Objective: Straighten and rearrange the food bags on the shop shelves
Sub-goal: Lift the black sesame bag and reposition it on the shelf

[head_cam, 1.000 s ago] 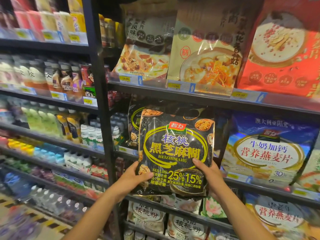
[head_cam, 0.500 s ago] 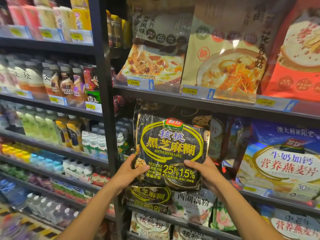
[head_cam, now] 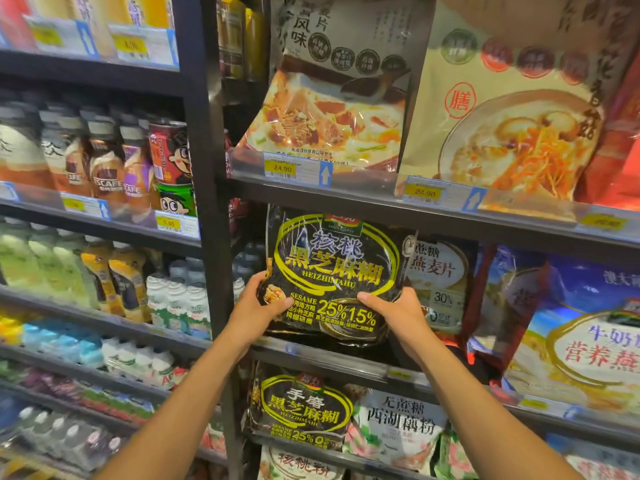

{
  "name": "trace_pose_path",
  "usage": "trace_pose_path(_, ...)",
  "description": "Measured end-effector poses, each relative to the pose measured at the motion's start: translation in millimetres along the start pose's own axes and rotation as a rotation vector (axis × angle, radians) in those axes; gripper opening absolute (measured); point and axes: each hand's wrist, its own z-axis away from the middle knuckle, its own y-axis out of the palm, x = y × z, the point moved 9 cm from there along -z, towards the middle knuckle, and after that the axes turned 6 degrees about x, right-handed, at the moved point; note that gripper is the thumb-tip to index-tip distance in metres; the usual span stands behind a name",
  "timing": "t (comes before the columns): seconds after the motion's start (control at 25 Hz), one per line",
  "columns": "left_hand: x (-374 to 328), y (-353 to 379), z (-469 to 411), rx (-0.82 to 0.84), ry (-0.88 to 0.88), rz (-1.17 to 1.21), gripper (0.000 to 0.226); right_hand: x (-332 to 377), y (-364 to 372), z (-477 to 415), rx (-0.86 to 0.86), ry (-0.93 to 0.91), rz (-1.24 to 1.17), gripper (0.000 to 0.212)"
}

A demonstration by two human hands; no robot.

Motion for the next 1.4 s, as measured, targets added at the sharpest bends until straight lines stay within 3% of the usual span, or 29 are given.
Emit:
trace_pose_path(0.08, -2, -1, -7, -0.033, 0.008, -0.011, 0.074, -2, 2, -8, -0.005, 0.018, 0.058, 0.026)
trace_pose_path(0.24, 8, 2, -15, -0.044, -0.003, -0.058, 0.070, -11, 1, -12, -0.037, 0.043, 0.109, 0.026)
trace_pose_path(0.4, 25, 3, -17, -0.007, -0.091, -0.147, 0.070, -30, 7, -5, -0.022, 0.056, 0.146, 0.061)
trace_pose_path(0.72, 43, 4, -20, 0.060, -0.178, -0.225, 0.090, -32, 19, -1, 0.028, 0.063, 0.208, 0.047)
trace_pose_path(0.88, 48, 3, -20, 0.052, -0.204, -0.275, 0.092, -40, 19, -4, 0.011, 0.095, 0.253, 0.067)
trace_pose_path(1.0, 48, 5, -15, 0.032, -0.186, -0.330, 0.089, -39, 22, 4, 0.030, 0.066, 0.208, 0.064)
trace_pose_path(1.2, 43, 7, -8, 0.002, -0.122, -0.368, 0.091, -38, 19, 5, 0.049, 0.075, 0.240, 0.102)
trace_pose_path(1.28, 38, 8, -2, -0.005, -0.089, -0.392, 0.093, -36, 19, 7, 0.055, 0.078, 0.255, 0.096)
trace_pose_path(1.4, 34, 10, 5, 0.001, -0.059, -0.408, 0.097, -29, 16, 15, 0.079, 0.067, 0.308, 0.071)
